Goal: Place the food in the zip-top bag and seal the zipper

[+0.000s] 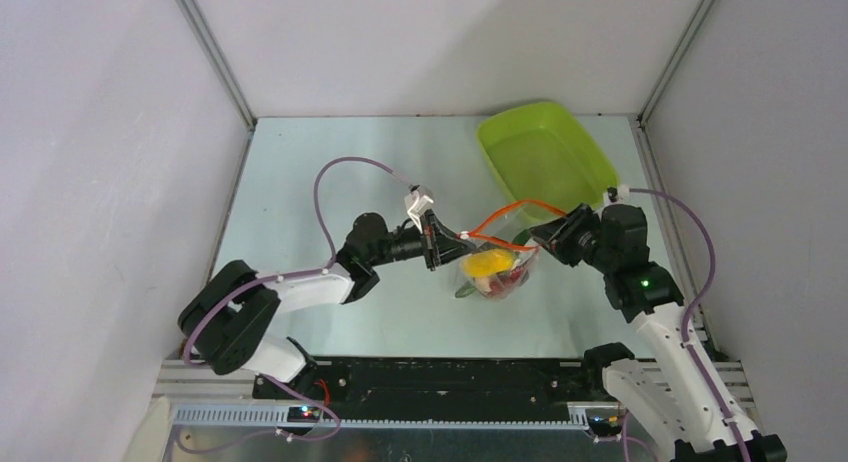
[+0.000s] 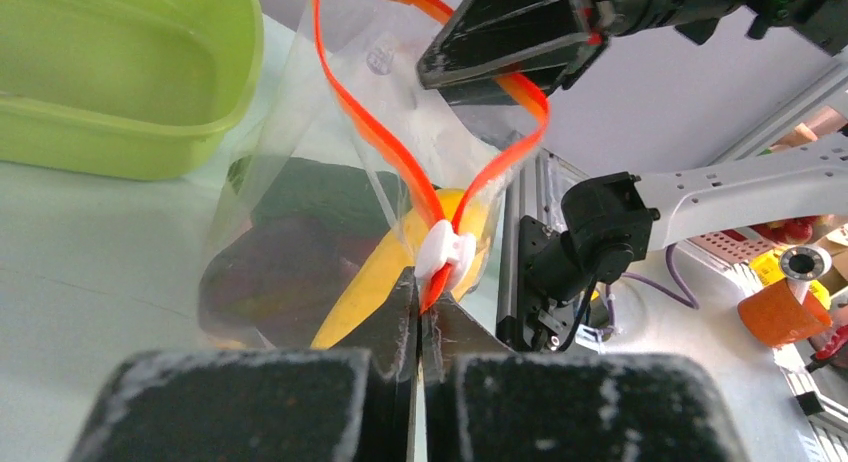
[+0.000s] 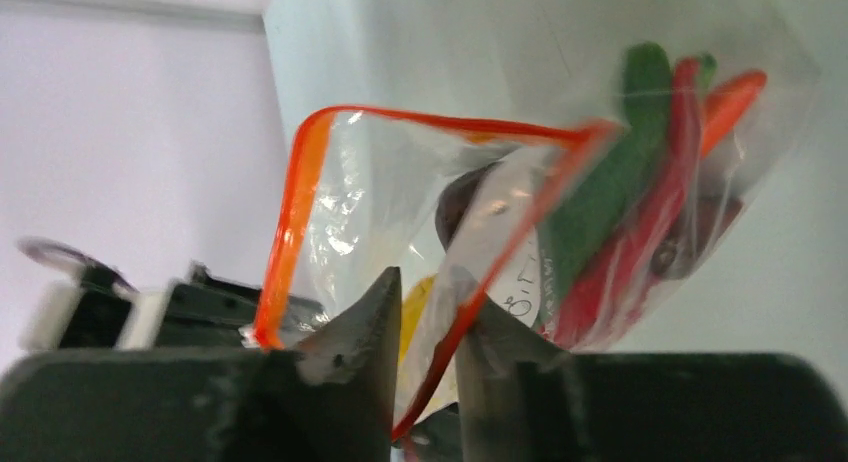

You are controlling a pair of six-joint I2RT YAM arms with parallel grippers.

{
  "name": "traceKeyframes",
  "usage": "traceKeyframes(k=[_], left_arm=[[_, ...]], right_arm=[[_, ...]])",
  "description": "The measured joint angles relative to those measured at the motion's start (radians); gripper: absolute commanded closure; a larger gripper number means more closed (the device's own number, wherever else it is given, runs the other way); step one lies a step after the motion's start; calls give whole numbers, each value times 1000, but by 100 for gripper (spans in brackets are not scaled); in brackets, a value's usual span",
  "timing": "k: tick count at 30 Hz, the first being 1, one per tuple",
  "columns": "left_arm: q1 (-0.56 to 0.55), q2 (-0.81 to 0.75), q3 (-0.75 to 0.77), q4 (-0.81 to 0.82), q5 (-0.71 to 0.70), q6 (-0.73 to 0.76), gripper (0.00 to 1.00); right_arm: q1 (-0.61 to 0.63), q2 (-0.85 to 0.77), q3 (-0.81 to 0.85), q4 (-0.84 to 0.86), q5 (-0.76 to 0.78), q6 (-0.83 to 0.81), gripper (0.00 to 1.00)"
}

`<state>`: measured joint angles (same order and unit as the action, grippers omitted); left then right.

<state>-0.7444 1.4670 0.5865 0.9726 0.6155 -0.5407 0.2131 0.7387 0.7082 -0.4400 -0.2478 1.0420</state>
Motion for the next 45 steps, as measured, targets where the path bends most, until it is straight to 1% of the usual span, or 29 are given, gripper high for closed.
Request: traceKeyframes(k=[1, 2, 3, 4, 5, 6, 7, 9, 11, 13, 17, 22, 24, 26, 27, 29, 34, 45], left_arm=[[0, -18, 1, -31, 1, 8, 100], [0, -40, 2, -65, 1, 20, 100], [0, -59, 4, -95, 1, 29, 100], [0, -84, 6, -131, 1, 42, 100], [0, -105, 7, -161, 1, 53, 100], [0, -126, 7, -188, 1, 64, 100], [-2, -159, 7, -233, -1, 82, 100], [-7, -209, 10, -311, -6, 117, 100], [-19, -261, 24, -411, -20, 161, 100], [-35, -307, 48, -521, -38, 211, 100], [-61, -404, 78, -708, -80, 304, 100], [-66, -492, 78, -818, -118, 343, 100], [-68, -507, 78, -840, -127, 351, 100], [-71, -516, 78, -858, -135, 358, 100], [-72, -518, 78, -864, -135, 359, 100], [-75, -519, 78, -871, -137, 362, 100], [-80, -519, 78, -879, -138, 366, 100], [-85, -519, 78, -887, -141, 366, 100]], right_arm=[[23, 0, 15, -16, 6, -64, 59], [56, -3, 39, -31, 16, -133, 51], [89, -7, 62, -45, 25, -196, 46], [140, -19, 94, -53, 48, -298, 39], [174, -35, 114, -55, 58, -364, 36], [214, -70, 140, -52, 58, -488, 32], [248, -87, 148, -50, 57, -531, 32], [286, -131, 159, -34, 23, -680, 32], [311, -164, 170, -26, -40, -813, 32], [341, -158, 196, -12, -138, -950, 32], [434, -48, 270, -10, -309, -1202, 33], [496, 148, 390, -66, -441, -1432, 36], [502, 206, 409, -76, -471, -1493, 38], [505, 245, 410, -86, -498, -1540, 42], [506, 260, 411, -91, -515, -1563, 45], [506, 288, 421, -104, -553, -1600, 47], [514, 353, 455, -103, -610, -1631, 49], [538, 433, 459, -64, -636, -1645, 51]])
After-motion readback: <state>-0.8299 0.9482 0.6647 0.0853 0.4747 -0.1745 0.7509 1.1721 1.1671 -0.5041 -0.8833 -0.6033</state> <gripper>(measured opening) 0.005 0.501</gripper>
